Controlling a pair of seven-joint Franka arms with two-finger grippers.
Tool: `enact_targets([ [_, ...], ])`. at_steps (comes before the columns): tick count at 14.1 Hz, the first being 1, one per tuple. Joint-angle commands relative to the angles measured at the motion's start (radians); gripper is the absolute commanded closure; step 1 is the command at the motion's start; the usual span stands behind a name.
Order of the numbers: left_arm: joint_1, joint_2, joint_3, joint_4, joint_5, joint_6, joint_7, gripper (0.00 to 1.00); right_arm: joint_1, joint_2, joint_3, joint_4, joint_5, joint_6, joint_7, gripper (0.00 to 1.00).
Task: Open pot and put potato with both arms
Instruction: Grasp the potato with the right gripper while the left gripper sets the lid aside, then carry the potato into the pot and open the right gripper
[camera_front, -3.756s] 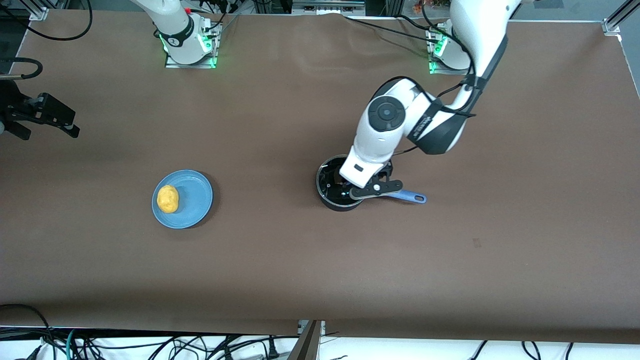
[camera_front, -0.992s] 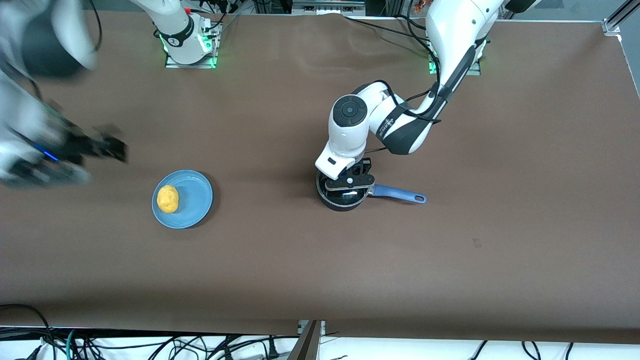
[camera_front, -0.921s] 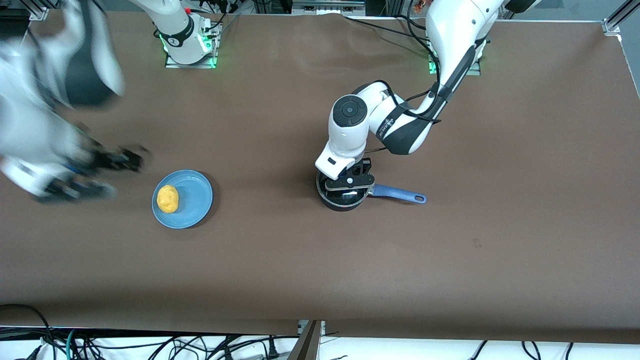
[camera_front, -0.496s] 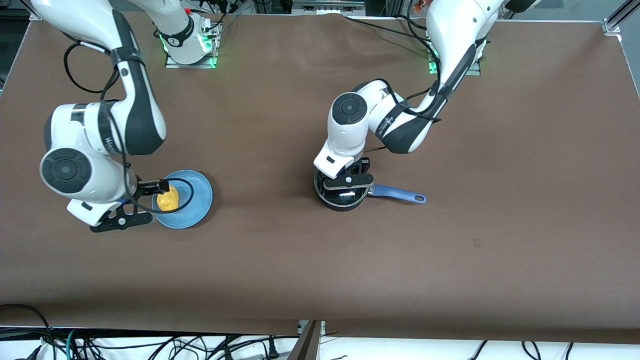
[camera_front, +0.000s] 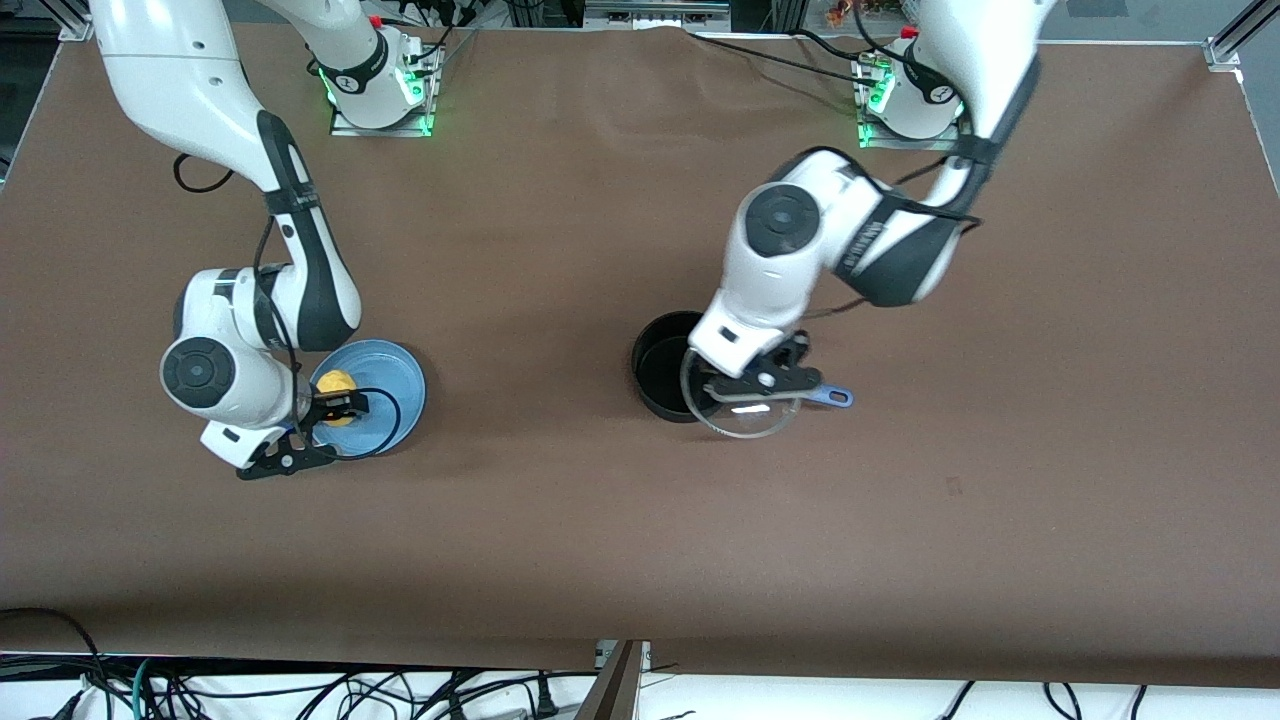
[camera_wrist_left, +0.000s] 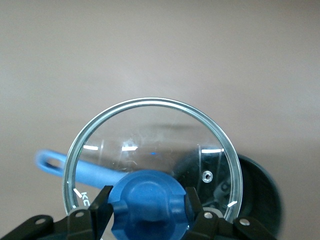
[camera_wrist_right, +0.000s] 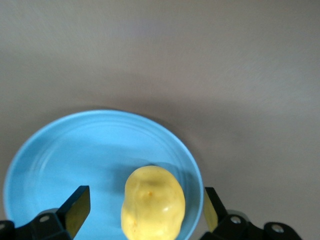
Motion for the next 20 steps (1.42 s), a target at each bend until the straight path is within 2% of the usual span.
enact_targets([
  [1,0.191,-0.127,-0.005,-0.114,-0.096,-0.009,0.289,0.63,-0.021,-0.021,0.004,-0.061,0.041,0.025,-0.016,0.01],
  [2,0.242,-0.146,0.020,-0.128,-0.125,-0.009,0.374,0.63,-0.023,-0.009,0.004,-0.062,0.080,0.028,-0.018,0.03],
  [4,0.305,-0.148,0.124,-0.139,-0.136,-0.006,0.553,0.64,-0.022,0.008,0.004,-0.063,0.099,0.031,-0.025,0.17],
  [6,0.345,-0.139,0.230,-0.171,-0.232,0.007,0.730,0.64,-0.023,0.013,0.004,-0.073,0.099,0.031,-0.030,0.31],
  [9,0.359,-0.082,0.337,-0.189,-0.251,0.058,0.772,0.64,-0.012,-0.002,0.005,-0.050,0.101,0.005,-0.035,0.73],
  [10,0.373,-0.073,0.342,-0.218,-0.251,0.105,0.789,0.64,-0.006,-0.016,0.007,-0.021,0.104,-0.033,-0.032,0.81],
  [12,0.411,-0.060,0.342,-0.303,-0.253,0.240,0.813,0.64,0.006,-0.018,0.031,0.087,0.171,-0.160,0.002,0.82],
  [14,0.431,-0.041,0.342,-0.364,-0.271,0.351,0.832,0.63,0.041,0.002,0.054,0.213,0.237,-0.263,0.159,0.81],
  [16,0.436,-0.020,0.342,-0.375,-0.282,0.366,0.832,0.63,0.112,0.030,0.115,0.273,0.242,-0.255,0.378,0.81],
  [18,0.440,0.004,0.342,-0.380,-0.314,0.369,0.830,0.61,0.176,0.088,0.177,0.382,0.243,-0.212,0.619,0.80],
  [19,0.442,0.015,0.342,-0.377,-0.323,0.371,0.830,0.50,0.204,0.122,0.211,0.428,0.243,-0.174,0.734,0.80],
  [20,0.442,0.012,0.342,-0.366,-0.324,0.360,0.829,0.23,0.230,0.157,0.246,0.462,0.243,-0.097,0.839,0.79],
])
